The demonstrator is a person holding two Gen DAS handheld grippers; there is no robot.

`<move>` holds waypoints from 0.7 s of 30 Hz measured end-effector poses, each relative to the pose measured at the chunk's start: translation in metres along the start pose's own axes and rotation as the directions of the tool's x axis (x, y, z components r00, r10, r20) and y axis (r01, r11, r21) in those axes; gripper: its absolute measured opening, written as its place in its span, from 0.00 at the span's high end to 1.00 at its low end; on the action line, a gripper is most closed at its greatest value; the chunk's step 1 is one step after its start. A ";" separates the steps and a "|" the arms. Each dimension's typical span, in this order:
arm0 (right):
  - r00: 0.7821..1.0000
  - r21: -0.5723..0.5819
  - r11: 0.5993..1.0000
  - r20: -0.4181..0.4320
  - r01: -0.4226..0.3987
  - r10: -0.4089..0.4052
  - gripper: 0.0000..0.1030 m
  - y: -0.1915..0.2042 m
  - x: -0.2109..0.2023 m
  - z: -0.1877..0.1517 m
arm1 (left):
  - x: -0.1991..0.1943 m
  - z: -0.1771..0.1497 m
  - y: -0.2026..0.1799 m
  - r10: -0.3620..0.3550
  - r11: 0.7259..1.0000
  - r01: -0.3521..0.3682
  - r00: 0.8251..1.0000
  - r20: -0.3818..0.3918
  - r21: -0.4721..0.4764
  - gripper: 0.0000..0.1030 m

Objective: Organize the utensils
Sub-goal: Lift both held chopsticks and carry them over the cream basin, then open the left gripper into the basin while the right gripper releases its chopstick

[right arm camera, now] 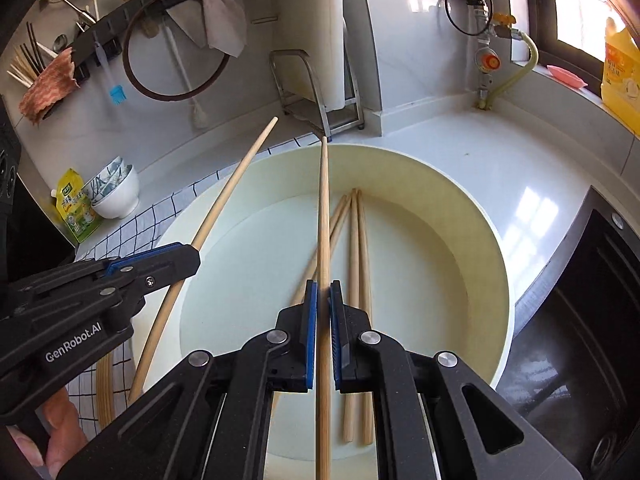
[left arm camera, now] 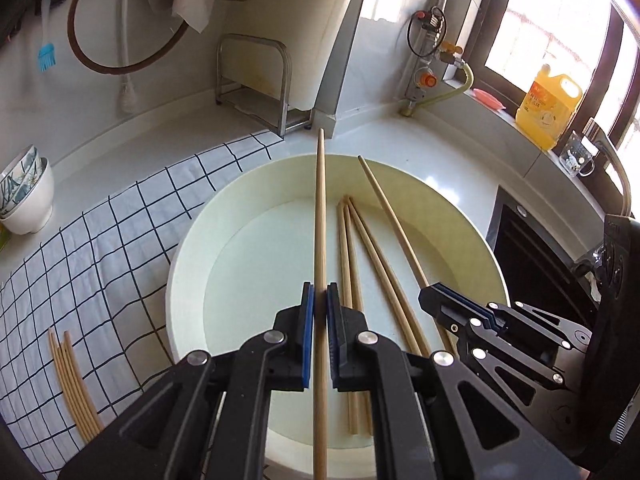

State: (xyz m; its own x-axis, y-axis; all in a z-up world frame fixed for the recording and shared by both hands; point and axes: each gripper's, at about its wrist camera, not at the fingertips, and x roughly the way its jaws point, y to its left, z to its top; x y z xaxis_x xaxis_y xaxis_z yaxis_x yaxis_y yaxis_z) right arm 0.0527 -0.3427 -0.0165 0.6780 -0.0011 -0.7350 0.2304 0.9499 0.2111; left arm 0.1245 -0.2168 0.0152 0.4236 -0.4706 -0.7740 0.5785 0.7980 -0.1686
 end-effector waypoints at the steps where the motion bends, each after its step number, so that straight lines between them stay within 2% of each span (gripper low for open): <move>1: 1.000 0.008 1.000 -0.007 -0.001 0.001 0.94 -0.002 0.003 0.000 | 0.004 0.000 0.000 0.005 1.000 -0.005 1.000 -0.009 0.002 0.93; 10: 0.999 0.027 1.000 -0.034 0.004 -0.003 0.92 -0.009 0.013 -0.003 | 0.024 -0.002 0.002 0.042 0.999 -0.042 0.998 -0.048 0.000 0.92; 11: 1.000 0.024 1.000 -0.030 0.006 -0.006 0.83 -0.009 0.011 -0.002 | 0.023 -0.003 0.004 0.051 0.999 -0.052 0.998 -0.047 -0.007 0.88; 12: 1.000 0.022 1.000 -0.022 0.010 -0.010 0.80 -0.009 0.009 -0.002 | 0.022 -0.003 0.006 0.059 0.998 -0.060 0.997 -0.044 -0.014 0.82; 13: 1.000 0.020 1.000 -0.016 0.014 -0.014 0.80 -0.008 0.007 -0.002 | 0.019 -0.003 0.009 0.065 0.998 -0.066 0.997 -0.039 -0.022 0.78; 17: 1.000 0.023 1.000 -0.005 0.006 -0.006 0.80 -0.006 -0.001 -0.006 | 0.003 -0.007 0.020 0.085 0.995 -0.085 0.996 -0.003 -0.056 0.45; 18: 1.000 0.023 1.000 -0.005 0.003 -0.003 0.80 -0.005 -0.002 -0.008 | -0.002 -0.008 0.022 0.091 0.994 -0.090 0.996 0.008 -0.063 0.42; 21: 1.000 0.024 1.000 -0.004 -0.007 0.007 0.80 0.000 -0.006 -0.014 | -0.014 -0.015 0.028 0.112 0.991 -0.110 0.994 0.019 -0.072 0.42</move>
State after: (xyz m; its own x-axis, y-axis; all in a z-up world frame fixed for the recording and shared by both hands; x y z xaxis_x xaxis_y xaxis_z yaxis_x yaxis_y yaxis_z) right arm 0.0388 -0.3388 -0.0206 0.6770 0.0065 -0.7359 0.2423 0.9422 0.2313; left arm 0.1238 -0.1823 0.0125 0.4989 -0.3856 -0.7761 0.4767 0.8700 -0.1258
